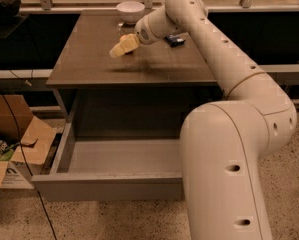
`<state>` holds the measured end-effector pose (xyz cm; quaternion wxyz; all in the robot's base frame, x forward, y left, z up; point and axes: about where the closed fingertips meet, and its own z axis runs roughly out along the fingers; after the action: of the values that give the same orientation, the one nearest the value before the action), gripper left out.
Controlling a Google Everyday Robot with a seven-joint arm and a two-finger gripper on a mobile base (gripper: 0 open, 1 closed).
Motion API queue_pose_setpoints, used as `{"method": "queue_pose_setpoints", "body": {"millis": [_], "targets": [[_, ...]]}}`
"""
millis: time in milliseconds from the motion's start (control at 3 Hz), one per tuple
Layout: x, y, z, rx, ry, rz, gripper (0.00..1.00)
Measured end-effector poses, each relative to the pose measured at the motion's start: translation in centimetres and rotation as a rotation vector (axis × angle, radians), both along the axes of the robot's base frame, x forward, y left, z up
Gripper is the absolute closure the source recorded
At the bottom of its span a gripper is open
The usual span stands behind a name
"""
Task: Place orange into top drawer
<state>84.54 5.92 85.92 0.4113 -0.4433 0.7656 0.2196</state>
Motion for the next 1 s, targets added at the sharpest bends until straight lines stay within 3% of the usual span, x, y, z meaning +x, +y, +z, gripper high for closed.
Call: {"method": "queue_pose_setpoints", "body": {"millis": [333, 1000], "targets": [[0.9, 0.2, -1.0, 0.009, 0.012, -0.009, 0.16], [1.6, 0.9, -2.0, 0.017, 0.022, -0.006, 0.63]]}}
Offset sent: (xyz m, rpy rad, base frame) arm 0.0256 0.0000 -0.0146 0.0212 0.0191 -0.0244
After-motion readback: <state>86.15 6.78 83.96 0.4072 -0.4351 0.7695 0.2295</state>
